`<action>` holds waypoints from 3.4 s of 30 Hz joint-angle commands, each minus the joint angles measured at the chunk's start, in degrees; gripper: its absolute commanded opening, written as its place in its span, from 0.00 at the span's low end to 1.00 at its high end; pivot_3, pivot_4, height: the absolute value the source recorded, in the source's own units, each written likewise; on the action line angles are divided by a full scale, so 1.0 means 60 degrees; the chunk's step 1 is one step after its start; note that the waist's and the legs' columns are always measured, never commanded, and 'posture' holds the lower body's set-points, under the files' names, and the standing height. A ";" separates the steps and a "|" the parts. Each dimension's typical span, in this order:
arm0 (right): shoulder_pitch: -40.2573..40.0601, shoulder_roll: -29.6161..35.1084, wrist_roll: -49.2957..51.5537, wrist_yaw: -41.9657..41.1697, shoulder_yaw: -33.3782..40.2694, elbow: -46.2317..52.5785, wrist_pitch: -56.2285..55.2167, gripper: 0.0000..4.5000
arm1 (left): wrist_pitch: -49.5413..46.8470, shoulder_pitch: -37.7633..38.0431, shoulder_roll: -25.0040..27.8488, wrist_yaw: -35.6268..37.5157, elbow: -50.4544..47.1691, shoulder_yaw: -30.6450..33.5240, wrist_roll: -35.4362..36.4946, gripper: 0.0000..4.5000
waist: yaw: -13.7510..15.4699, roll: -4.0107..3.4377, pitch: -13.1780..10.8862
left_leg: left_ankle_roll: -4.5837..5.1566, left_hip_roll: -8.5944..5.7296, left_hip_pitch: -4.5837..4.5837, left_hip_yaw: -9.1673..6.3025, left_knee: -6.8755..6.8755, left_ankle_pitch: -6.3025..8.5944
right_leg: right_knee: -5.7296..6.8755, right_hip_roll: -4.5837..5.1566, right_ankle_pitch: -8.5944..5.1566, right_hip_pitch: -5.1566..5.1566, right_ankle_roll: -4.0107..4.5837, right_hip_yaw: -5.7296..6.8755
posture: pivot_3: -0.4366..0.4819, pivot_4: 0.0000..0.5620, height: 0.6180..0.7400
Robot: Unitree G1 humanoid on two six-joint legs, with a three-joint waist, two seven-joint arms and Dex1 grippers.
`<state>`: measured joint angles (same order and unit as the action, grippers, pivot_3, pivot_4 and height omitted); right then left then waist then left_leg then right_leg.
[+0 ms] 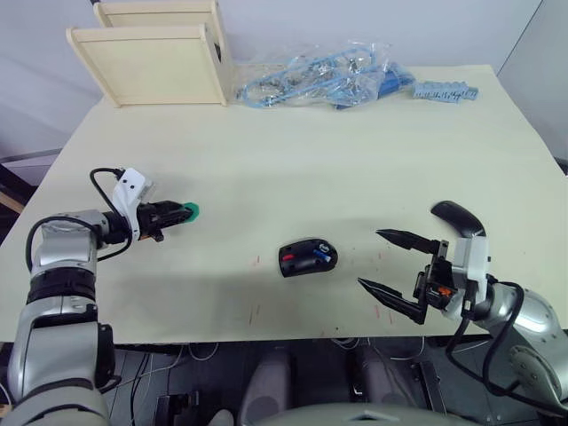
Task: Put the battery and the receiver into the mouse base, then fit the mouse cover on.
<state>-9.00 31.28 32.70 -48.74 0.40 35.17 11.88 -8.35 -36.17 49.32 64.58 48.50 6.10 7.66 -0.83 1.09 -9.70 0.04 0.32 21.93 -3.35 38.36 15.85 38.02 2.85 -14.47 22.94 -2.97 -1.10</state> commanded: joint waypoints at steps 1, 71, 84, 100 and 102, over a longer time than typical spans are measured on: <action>-0.0053 -0.0016 0.0091 0.0036 0.0063 0.0469 -0.0202 1.00 | 0.0319 -0.0023 0.0129 0.0013 0.0104 -0.0016 -0.0122 0.39 | 0.0000 0.0000 0.0000 | 0.0000 0.0000 0.0000 -0.0001 0.0000 0.0000 | 0.0000 0.0000 0.0000 0.0000 0.0000 0.0000 | 0.48 0.27 1.00; 0.0097 -0.0041 0.0061 0.0049 -0.0028 0.0386 -0.0136 1.00 | -0.1812 0.1398 0.0693 0.0684 -0.2856 0.0917 0.1231 0.43 | -0.0005 0.0002 0.0002 | 0.0000 0.0002 -0.0001 -0.0002 0.0004 0.0000 | 0.0007 0.0001 0.0001 0.0000 0.0000 -0.0001 | 0.48 0.27 1.00; 0.0151 -0.0103 0.0049 0.0097 -0.0106 0.0345 -0.0109 1.00 | -0.2685 0.1883 0.0426 -0.0092 -0.4046 0.0787 0.1363 0.43 | -0.0001 0.0002 0.0002 | 0.0000 0.0003 -0.0002 -0.0003 0.0004 0.0000 | 0.0007 0.0000 0.0000 0.0001 0.0001 -0.0002 | 0.48 0.27 1.00; 0.0029 -0.0137 0.0063 0.0199 -0.0162 0.0484 -0.0108 1.00 | -0.2763 0.2161 0.0312 -0.0569 -0.4279 0.0736 0.1316 0.30 | 0.0000 0.0002 0.0002 | 0.0000 0.0002 -0.0001 -0.0003 0.0003 0.0000 | 0.0006 0.0000 0.0000 0.0002 0.0001 -0.0002 | 0.48 0.27 1.00; 0.0017 -0.0129 0.0065 0.0199 -0.0155 0.0490 -0.0106 1.00 | -0.2728 0.2132 0.0293 -0.0598 -0.4245 0.0715 0.1307 0.30 | 0.0000 0.0003 0.0002 | 0.0000 0.0002 0.0000 -0.0002 0.0004 0.0000 | 0.0005 0.0000 0.0000 0.0002 0.0001 -0.0003 | 0.48 0.27 1.00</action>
<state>-8.69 30.52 32.20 -47.68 -0.85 35.81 11.89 -25.51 -23.20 50.66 61.06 24.89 10.37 15.60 -0.83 1.11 -9.69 0.04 0.34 21.93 -3.36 38.38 15.85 38.05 2.86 -14.47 22.95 -2.97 -1.12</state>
